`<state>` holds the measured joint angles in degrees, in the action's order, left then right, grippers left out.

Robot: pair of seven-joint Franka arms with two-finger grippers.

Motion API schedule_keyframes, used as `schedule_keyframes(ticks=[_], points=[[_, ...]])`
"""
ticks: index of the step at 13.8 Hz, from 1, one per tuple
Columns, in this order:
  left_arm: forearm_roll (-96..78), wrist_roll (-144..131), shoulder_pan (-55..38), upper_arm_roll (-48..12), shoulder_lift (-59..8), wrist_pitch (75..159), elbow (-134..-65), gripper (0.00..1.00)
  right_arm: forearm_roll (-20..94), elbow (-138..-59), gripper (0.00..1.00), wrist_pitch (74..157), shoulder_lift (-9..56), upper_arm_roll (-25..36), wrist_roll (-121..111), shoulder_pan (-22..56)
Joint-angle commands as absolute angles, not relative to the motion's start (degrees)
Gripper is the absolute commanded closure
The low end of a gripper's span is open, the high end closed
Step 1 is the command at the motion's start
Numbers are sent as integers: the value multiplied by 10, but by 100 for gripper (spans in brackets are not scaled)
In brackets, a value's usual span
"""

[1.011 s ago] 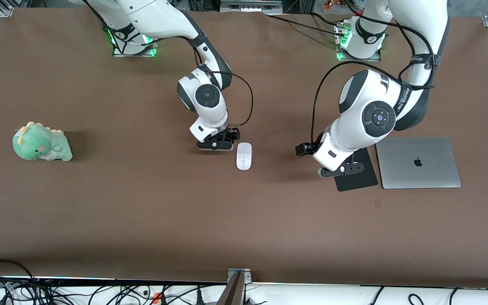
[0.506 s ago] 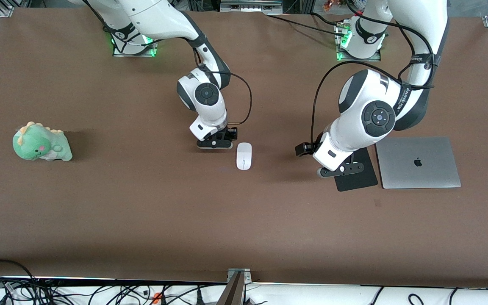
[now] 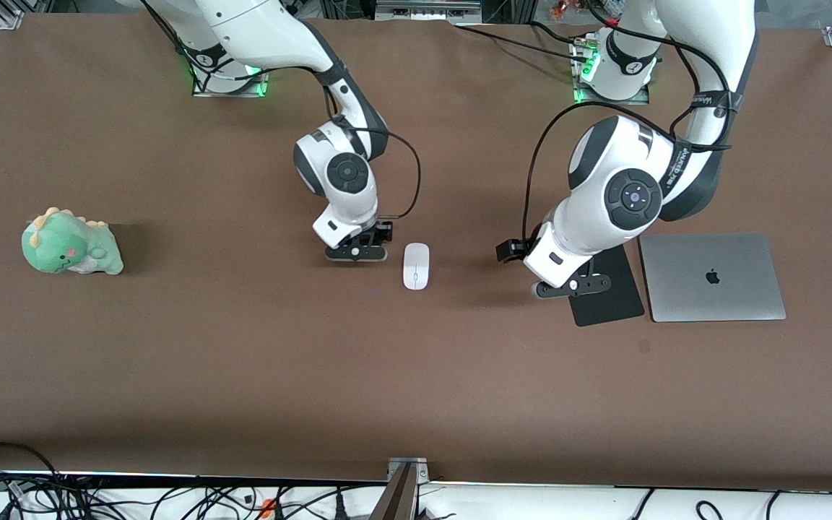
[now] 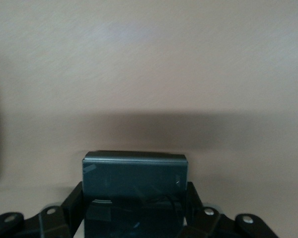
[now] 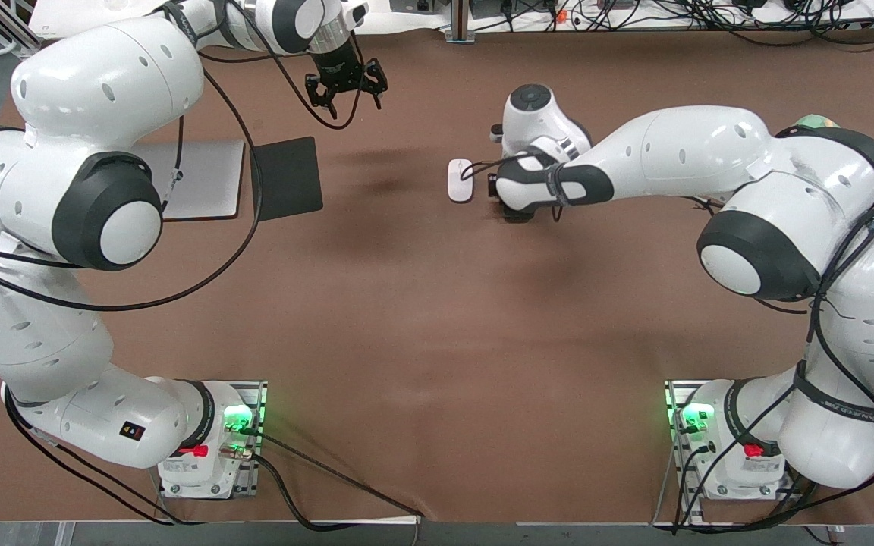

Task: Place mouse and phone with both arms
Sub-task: 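Grasp the phone with the right gripper while the left gripper nears the mouse, then grasp the mouse with the left gripper while the right gripper carries the phone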

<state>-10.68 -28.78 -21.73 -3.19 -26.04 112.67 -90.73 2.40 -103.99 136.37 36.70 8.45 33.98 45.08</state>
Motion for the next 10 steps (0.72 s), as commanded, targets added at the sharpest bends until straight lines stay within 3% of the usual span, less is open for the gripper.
schedule_keyframes(ticks=[1,10], points=[[-108,-293,-252,-27,-291,1155,-892,0,24,-1034,61,1314,338,92,240,408],[-108,-324,-368,-27,-387,1302,-894,0,31,-1123,65,1343,257,92,58,230]])
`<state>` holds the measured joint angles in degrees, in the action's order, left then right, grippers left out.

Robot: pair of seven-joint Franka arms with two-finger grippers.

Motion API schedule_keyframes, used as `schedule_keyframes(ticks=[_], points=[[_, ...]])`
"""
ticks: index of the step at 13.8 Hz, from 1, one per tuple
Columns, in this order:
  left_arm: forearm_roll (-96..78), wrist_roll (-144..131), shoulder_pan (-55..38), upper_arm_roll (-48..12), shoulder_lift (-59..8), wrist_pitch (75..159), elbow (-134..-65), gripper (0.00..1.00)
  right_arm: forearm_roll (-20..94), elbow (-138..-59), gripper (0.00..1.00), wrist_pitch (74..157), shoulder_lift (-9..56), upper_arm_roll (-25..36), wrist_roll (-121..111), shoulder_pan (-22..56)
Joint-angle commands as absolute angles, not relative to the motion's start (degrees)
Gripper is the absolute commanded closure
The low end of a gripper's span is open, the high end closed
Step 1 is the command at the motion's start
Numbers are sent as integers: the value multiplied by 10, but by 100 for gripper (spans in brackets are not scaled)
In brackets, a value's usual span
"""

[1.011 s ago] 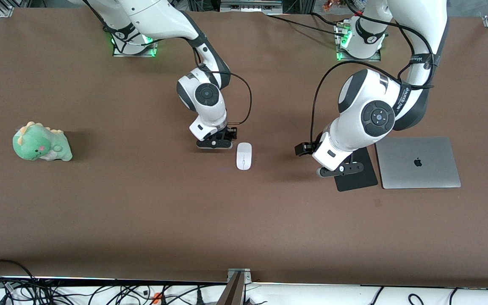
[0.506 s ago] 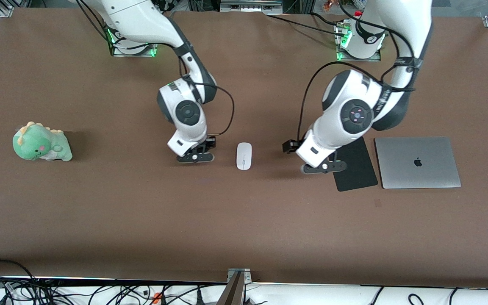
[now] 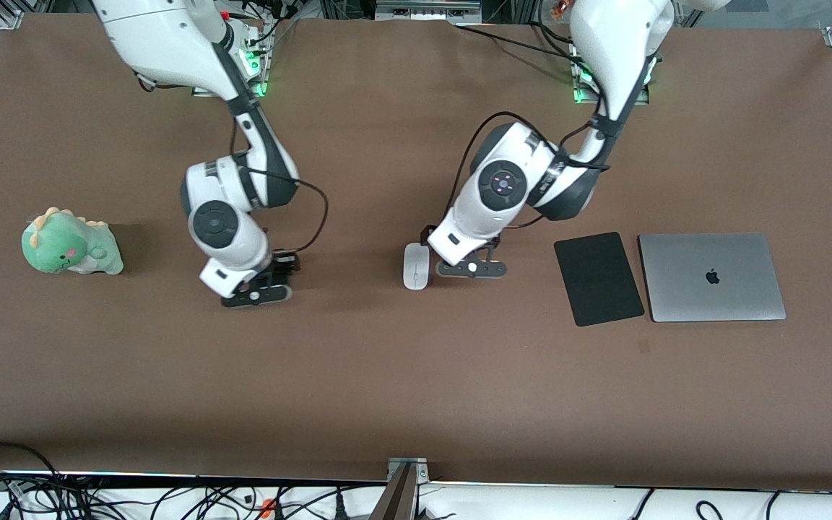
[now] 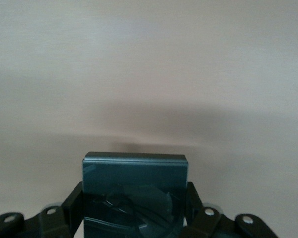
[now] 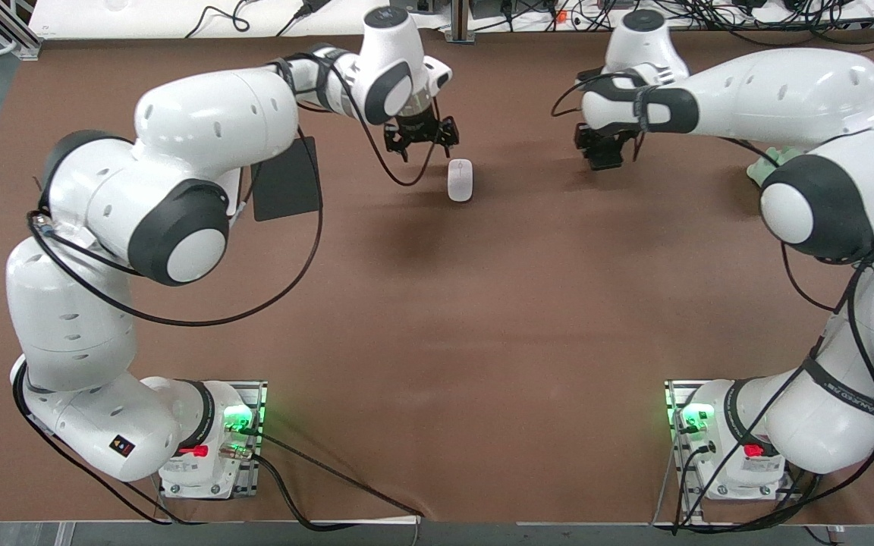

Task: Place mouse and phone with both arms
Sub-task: 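Grasp the mouse with the left gripper while the right gripper carries the phone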

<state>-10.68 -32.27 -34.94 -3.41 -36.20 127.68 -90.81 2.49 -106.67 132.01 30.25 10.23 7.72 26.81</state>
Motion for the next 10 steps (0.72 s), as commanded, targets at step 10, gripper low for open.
schedule_keyframes(ticks=[10], points=[[-62,-322,-423,-19,-464,1377,-860,0,33,-1310,67,1540,207,111,-11,94]])
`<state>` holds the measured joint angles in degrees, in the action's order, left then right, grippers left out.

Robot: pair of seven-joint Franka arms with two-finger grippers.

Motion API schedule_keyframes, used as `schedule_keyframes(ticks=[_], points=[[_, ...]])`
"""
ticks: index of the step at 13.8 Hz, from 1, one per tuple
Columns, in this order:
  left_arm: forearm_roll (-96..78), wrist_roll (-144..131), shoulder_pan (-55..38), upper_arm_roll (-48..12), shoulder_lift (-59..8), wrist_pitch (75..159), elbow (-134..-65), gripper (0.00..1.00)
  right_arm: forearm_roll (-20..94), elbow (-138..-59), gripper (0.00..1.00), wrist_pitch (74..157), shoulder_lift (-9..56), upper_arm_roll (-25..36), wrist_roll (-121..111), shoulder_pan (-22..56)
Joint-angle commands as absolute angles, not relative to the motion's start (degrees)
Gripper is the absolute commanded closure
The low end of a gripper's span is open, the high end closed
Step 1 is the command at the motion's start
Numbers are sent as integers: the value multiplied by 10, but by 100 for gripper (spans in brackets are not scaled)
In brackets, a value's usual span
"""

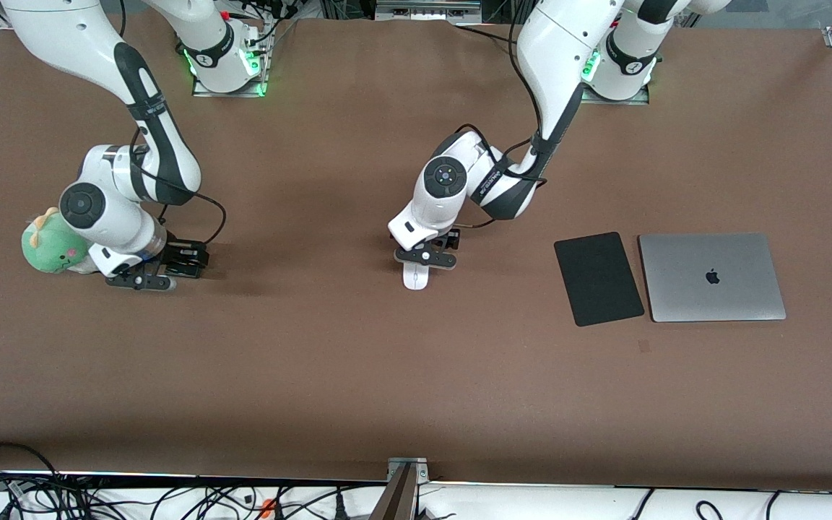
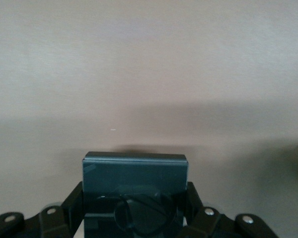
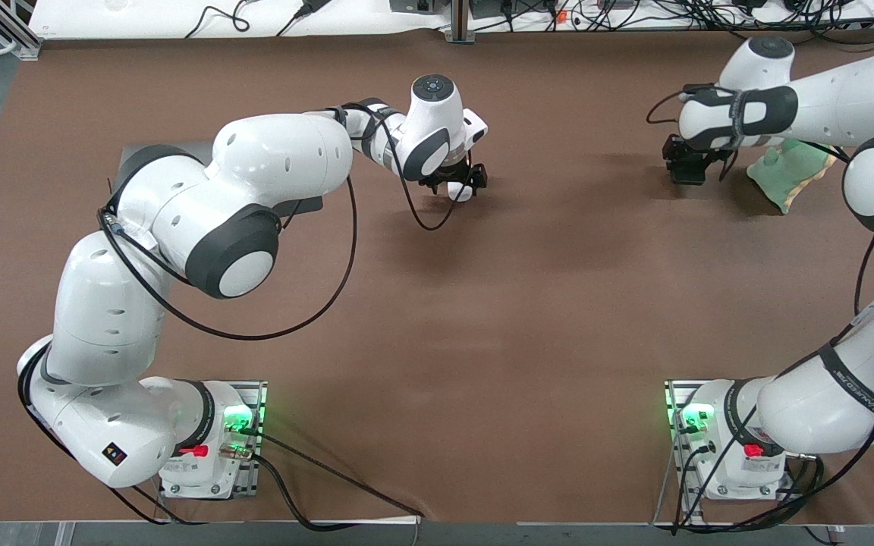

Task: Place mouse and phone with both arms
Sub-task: 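Grasp the mouse with the left gripper while the right gripper carries the phone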

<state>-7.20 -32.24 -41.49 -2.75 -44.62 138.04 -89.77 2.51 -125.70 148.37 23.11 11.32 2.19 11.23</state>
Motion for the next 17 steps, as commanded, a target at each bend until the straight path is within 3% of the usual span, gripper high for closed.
schedule_keyframes(ticks=[1,9,10,11,12,16,17], points=[[-62,-322,-423,-19,-475,1377,-843,0,33,-1319,67,1561,208,111,-28,78],[-46,-321,-423,-18,-494,1377,-831,0,33,-1318,63,1597,236,93,-93,25],[-46,-316,-422,-18,-494,1377,-832,5,33,-1317,63,1597,236,85,-100,25],[-45,-312,-422,-18,-494,1377,-831,22,33,-1317,63,1597,236,84,-113,25],[-45,-312,-422,-18,-494,1377,-831,32,33,-1315,63,1597,243,80,-131,25],[-44,-311,-418,-19,-493,1376,-831,48,33,-1310,63,1597,248,80,-152,23],[-43,-305,-416,-18,-490,1375,-831,52,33,-1310,56,1597,249,80,-152,23]])
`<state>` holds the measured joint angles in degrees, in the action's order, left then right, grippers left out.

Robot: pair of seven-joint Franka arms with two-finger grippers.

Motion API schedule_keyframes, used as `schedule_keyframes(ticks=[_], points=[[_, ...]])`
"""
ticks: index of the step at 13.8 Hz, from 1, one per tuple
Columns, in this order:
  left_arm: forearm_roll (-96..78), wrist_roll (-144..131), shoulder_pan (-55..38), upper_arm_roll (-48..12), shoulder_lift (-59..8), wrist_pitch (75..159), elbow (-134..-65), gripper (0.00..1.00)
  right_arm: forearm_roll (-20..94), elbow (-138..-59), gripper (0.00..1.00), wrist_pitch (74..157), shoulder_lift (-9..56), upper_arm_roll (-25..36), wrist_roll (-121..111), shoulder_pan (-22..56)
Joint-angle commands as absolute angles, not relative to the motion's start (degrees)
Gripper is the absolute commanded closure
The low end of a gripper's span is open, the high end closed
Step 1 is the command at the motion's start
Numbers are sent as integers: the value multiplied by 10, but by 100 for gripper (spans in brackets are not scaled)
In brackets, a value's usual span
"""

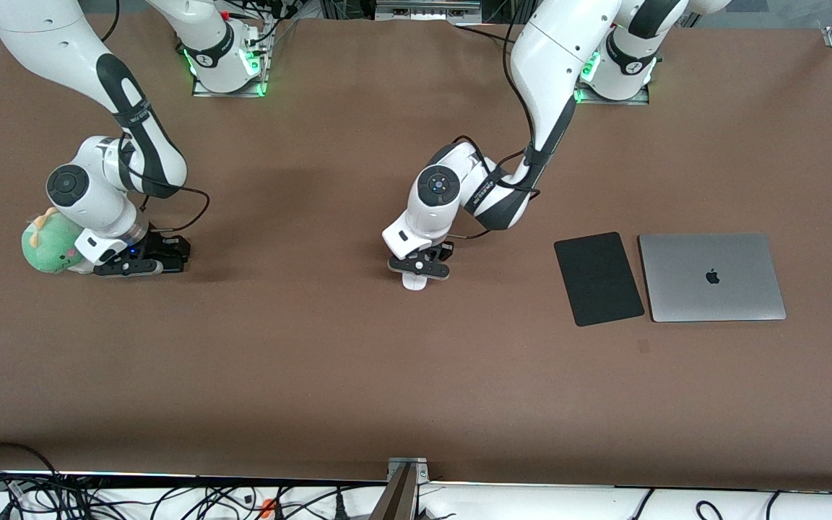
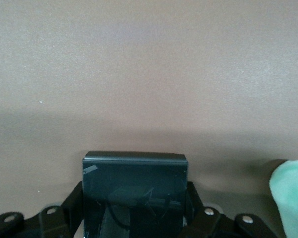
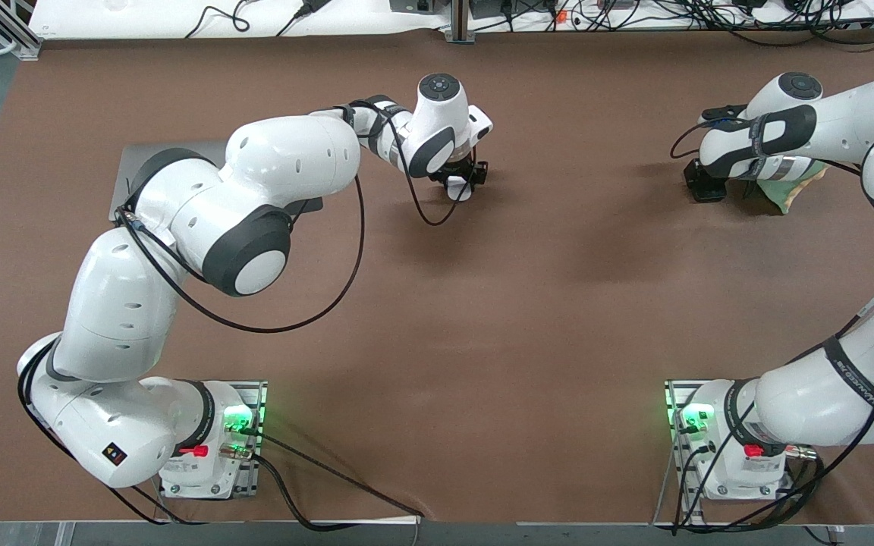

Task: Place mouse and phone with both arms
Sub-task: 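Place the phone with the right gripper while the left gripper carries the mouse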

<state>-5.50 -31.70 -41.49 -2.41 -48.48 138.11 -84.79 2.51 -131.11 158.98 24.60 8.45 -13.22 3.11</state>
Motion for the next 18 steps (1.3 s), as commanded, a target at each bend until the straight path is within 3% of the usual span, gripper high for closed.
schedule_keyframes(ticks=[1,2,8,15,18], points=[[-39,-283,-411,-18,-486,1375,-831,55,33,-1309,32,1597,253,80,-152,23],[-37,-262,-395,-17,-479,1372,-832,56,33,-1304,0,1597,257,80,-152,23],[-40,-170,-289,-25,-379,1273,-880,59,38,-1283,0,1571,258,77,-149,26],[-46,-87,-141,-47,-239,1281,-1073,57,40,-1184,0,1400,232,78,-147,26],[-47,-97,-117,-47,-206,1307,-1152,58,51,-1112,0,1259,196,79,-142,26]])
